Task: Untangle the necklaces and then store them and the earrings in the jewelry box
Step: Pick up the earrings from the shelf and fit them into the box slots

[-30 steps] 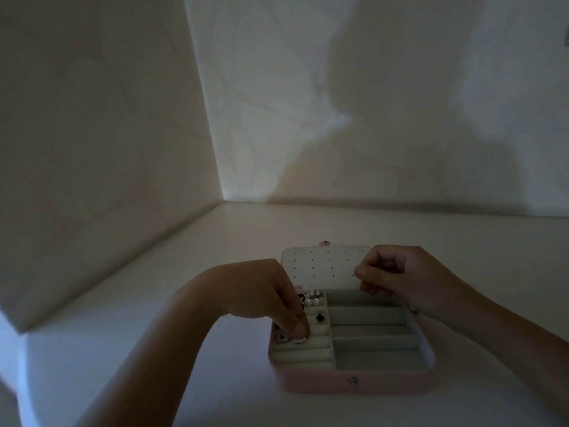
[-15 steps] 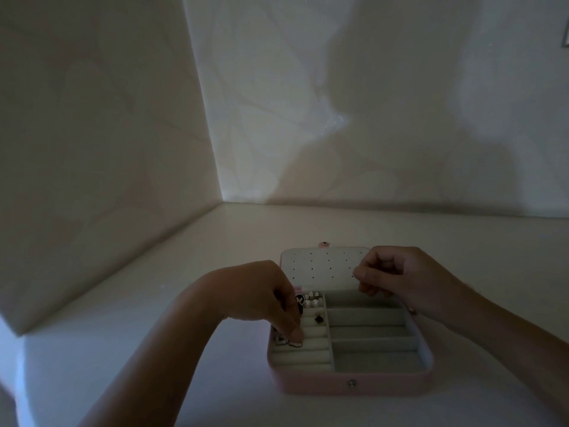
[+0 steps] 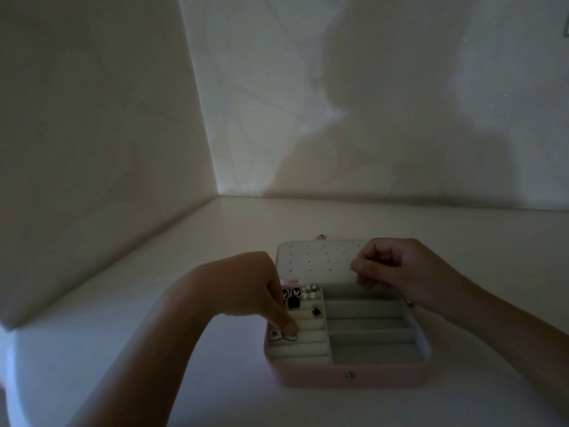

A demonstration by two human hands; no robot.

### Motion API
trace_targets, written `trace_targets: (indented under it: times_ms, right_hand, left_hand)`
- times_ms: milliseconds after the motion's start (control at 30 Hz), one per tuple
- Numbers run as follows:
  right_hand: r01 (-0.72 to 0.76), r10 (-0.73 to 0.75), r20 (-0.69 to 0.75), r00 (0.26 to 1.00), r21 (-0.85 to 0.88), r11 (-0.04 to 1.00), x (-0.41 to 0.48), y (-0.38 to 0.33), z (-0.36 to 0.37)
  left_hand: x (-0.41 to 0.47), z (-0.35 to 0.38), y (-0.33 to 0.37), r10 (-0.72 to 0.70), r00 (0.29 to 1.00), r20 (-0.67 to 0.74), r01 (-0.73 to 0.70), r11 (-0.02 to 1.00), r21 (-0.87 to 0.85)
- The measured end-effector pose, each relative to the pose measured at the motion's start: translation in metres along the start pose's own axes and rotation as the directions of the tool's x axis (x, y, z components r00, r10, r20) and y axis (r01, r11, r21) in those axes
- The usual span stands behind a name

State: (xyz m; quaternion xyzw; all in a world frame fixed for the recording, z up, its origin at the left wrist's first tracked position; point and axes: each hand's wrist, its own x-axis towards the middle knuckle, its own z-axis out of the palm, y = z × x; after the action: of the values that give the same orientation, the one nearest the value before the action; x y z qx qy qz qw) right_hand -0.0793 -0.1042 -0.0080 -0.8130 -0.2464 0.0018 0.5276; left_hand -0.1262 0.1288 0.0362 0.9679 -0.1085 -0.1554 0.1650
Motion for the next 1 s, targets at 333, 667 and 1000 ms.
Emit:
trace_targets:
  times_ms: [333, 667, 1000]
  right_hand:
    - [-0.002, 0.001, 0.006, 1.000, 0.015, 1.000, -0.002, -0.002, -0.002]
    - [0.005, -0.005, 0.021, 1.000, 0.010, 1.000, -0.001, 0.001, -0.003]
    - [0.004, -0.006, 0.052, 0.999, 0.039, 0.999, 0.000, 0.001, -0.003]
  left_hand:
    - [-0.001, -0.002, -0.002, 0.025, 1.000, 0.008, -0.025, 1.000, -0.013]
    - [-0.006, -0.009, -0.010, 0.007, 0.995, 0.100, -0.010, 0.999, 0.030]
    - [-0.005, -0.007, -0.012, 0.009, 0.996, 0.087, -0.006, 0.999, -0.033]
